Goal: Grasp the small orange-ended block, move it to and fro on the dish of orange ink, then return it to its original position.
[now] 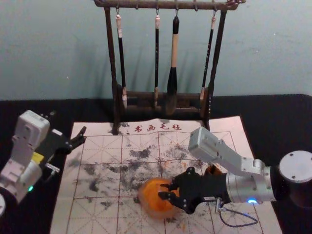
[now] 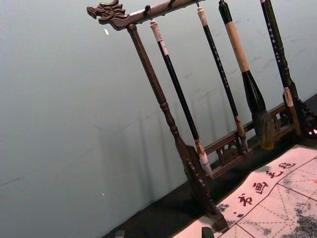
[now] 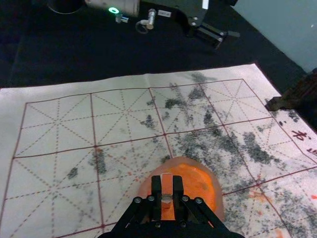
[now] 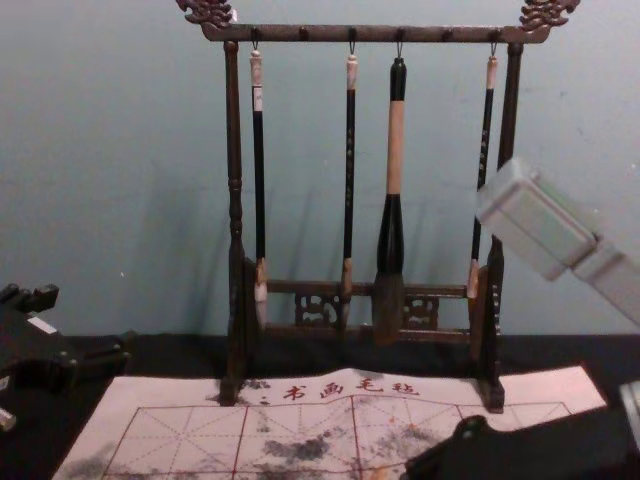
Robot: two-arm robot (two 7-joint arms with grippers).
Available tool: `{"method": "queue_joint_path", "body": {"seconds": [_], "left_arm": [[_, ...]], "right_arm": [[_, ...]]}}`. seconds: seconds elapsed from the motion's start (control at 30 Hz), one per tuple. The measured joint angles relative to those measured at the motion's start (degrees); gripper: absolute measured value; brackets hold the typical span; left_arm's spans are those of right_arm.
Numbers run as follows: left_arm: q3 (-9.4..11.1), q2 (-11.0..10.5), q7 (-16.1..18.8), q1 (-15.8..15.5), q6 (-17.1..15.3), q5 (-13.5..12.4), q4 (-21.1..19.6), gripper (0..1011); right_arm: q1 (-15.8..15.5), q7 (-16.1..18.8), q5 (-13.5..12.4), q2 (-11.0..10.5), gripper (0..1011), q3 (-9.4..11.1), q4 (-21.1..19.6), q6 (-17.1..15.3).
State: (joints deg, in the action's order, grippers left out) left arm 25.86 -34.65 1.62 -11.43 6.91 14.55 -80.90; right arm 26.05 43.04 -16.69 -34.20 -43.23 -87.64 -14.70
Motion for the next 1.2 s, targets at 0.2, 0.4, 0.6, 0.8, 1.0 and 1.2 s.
{"method": "queue_joint_path", "body": {"seconds": [0.2,0.4,0.6,0.8,1.0,1.2], "left_arm": [[0.0,0.0,0.0,0.0,0.0,0.0,0.0,1001],[0.0,0.0,0.0,0.0,0.0,0.0,0.0,1001],[0.0,0.0,0.0,0.0,0.0,0.0,0.0,1001],[0.0,0.0,0.0,0.0,0.0,0.0,0.0,1001],[0.0,0.0,0.0,0.0,0.0,0.0,0.0,1001],[0.0,0.0,0.0,0.0,0.0,0.0,0.0,1002]], "right_arm": [[1.2,-0.6,0.7,1.3,90,-0.2,1.7,-0.1],[2.2,-1.2,1.3,2.0,90,-0.1,3.2,-0.6],[2.1,-1.5,1.3,1.7,90,0.5,3.5,-1.1],[1.1,-1.4,0.5,0.4,90,1.4,2.3,-1.5],[-0.2,-1.0,-0.2,-1.2,90,1.8,0.3,-1.6],[-1.0,-0.5,-0.6,-2.4,91,1.6,-1.4,-1.7]]}}
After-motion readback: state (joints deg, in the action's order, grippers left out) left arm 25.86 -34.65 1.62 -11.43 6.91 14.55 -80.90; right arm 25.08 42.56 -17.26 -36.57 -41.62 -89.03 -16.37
